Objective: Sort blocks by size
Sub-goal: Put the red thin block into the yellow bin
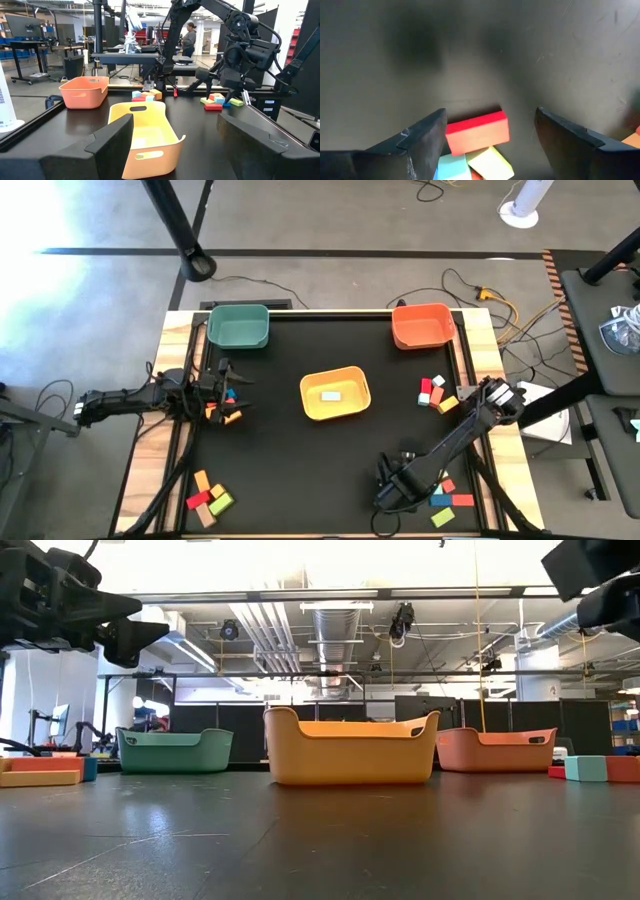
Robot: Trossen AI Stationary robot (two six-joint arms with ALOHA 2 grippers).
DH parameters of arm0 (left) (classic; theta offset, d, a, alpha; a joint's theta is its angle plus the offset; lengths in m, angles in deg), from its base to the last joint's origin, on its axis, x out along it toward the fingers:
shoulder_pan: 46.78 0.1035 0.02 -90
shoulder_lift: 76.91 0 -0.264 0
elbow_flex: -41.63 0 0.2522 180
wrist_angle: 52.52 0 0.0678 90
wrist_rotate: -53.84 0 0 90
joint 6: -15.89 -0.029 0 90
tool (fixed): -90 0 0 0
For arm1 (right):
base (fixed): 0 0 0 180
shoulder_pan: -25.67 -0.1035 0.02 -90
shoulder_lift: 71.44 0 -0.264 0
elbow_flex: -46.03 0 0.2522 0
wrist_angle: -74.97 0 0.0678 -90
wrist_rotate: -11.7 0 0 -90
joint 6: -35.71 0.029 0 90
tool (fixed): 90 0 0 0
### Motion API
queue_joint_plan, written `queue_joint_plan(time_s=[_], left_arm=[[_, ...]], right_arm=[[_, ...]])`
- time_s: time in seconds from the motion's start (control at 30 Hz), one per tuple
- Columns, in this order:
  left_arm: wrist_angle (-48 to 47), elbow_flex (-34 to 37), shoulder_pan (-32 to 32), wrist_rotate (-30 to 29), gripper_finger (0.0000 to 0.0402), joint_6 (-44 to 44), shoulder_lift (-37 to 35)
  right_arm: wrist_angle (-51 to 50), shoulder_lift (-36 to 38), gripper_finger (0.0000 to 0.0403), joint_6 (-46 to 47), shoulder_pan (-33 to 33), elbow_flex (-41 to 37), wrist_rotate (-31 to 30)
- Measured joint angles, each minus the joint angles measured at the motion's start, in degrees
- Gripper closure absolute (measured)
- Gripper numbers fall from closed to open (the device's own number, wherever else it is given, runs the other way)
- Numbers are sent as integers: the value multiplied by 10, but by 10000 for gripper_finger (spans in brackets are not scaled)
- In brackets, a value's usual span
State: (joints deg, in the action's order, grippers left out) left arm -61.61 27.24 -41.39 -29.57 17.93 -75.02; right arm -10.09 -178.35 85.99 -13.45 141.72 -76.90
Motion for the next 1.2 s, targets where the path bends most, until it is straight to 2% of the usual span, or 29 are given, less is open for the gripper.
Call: queue_joint_plan(time_s=[0.53,0.9,1.2], left_arm=[[0,0,0,0,128,0,0],[0,0,0,0,128,0,0],[0,0,0,0,128,0,0]], right_arm=[[-2,1,114,-8,-10,-31,66],[-4,0,58,-31,-19,-41,68],[60,0,54,-40,-29,-87,68]])
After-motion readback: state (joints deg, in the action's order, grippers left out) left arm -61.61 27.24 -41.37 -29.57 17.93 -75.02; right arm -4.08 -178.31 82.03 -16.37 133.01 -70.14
